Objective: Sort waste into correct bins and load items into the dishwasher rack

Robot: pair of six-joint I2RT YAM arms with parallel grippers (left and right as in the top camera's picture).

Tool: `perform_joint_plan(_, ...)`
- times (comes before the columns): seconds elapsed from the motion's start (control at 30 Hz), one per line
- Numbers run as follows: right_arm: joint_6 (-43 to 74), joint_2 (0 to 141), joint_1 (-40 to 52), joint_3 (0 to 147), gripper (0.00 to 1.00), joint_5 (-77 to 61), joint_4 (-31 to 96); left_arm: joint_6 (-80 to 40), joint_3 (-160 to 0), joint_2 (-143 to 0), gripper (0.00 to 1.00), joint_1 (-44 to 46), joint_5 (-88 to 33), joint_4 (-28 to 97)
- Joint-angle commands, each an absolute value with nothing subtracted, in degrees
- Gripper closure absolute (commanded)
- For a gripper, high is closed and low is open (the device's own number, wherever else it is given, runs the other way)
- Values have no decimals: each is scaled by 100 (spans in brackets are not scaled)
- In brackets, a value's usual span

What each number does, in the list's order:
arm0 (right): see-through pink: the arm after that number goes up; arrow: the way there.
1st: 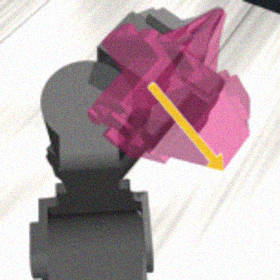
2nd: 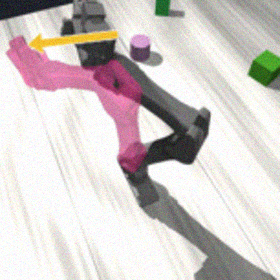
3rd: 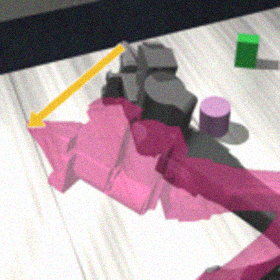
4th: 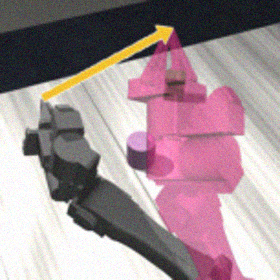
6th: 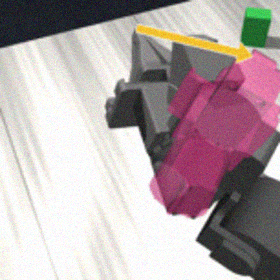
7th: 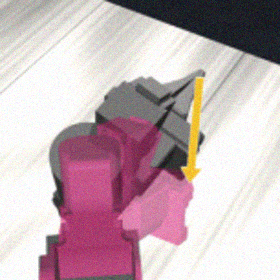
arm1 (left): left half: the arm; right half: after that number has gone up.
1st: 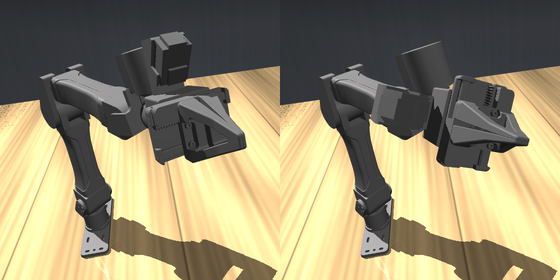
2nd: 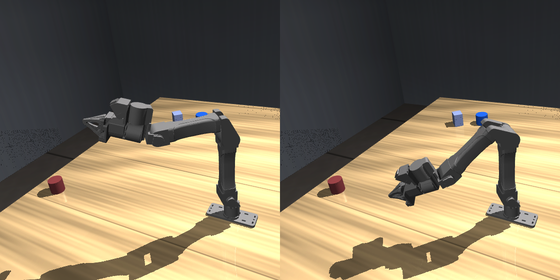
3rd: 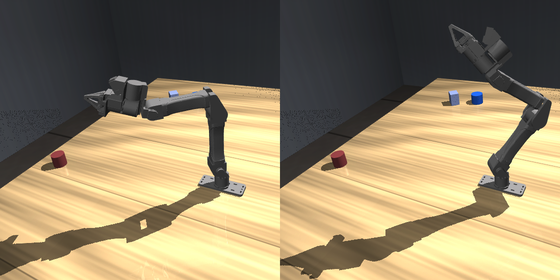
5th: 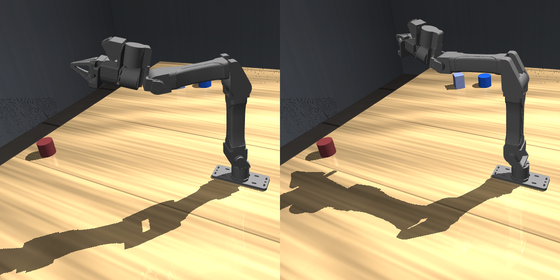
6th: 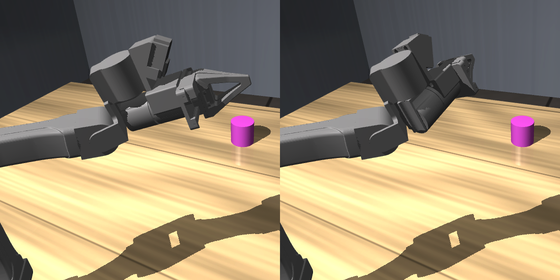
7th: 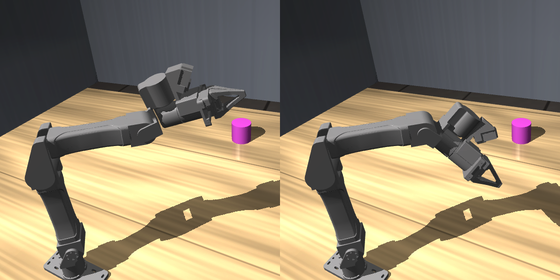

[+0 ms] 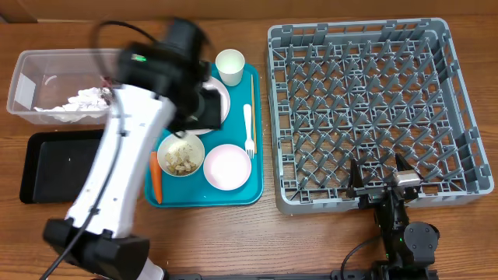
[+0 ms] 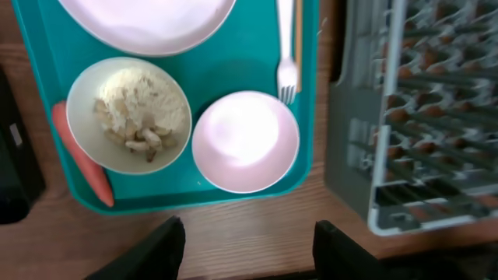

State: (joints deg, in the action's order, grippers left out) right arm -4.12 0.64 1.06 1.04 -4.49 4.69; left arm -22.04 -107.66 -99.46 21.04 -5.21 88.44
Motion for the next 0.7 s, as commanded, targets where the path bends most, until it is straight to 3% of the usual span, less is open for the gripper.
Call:
perform_joint_plan(0.0,-434,16,78,45,0,-460,440,-3275,-10228,-9963,42,2486,631,8665)
perform_joint_plan(0.23,-434,16,78,45,0,-460,440,-3496,-9262,-9966,27,2429,349,7658)
perform_joint_plan(0.4,-434,16,78,45,0,-460,440,-3505,-8672,-9966,41,2202,165,6976)
perform_joint_plan(0.67,-434,16,78,45,0,-460,440,-3566,-8016,-9974,37,2115,471,6473)
